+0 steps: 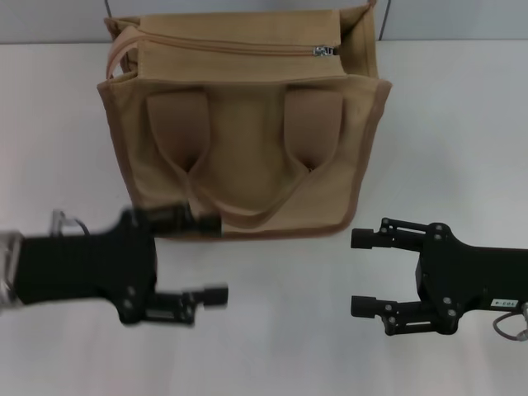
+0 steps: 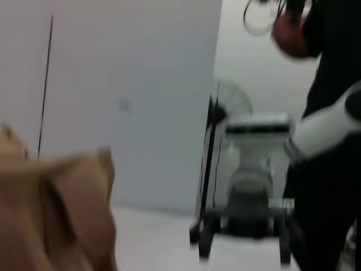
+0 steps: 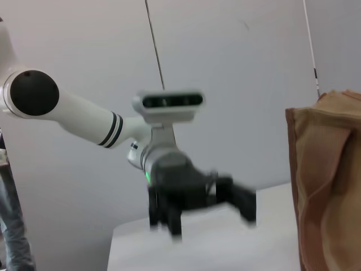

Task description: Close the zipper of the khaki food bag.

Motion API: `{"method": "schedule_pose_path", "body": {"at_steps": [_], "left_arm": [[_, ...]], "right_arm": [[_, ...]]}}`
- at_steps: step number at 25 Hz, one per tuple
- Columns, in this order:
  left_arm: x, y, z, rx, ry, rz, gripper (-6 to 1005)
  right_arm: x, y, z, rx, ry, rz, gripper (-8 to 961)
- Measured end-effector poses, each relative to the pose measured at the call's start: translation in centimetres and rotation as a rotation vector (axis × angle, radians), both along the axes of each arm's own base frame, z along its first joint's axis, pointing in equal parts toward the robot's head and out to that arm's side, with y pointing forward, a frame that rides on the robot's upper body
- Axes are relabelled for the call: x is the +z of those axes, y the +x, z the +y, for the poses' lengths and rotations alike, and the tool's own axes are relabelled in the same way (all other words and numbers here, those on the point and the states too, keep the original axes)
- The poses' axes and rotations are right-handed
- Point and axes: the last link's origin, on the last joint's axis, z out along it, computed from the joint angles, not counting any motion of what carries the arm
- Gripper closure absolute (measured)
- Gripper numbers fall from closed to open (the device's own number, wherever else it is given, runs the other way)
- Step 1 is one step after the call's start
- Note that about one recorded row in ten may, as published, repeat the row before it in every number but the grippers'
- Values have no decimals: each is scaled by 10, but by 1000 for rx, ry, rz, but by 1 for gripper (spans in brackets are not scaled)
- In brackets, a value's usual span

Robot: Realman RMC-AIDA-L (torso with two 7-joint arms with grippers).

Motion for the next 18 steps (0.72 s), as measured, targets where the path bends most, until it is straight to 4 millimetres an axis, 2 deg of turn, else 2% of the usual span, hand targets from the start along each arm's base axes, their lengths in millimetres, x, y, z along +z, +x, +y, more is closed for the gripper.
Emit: {"method": "schedule_pose_path", "body": {"at_steps": [4,18], "left_arm": [[-17,-10,-12,-13,11,40,163],[-23,-7,-12,-12,8,35,164]], "right_arm": [[-2,1,-2,-5,-7,5,129],[-4,0,0,-1,-8,-3,130]]}}
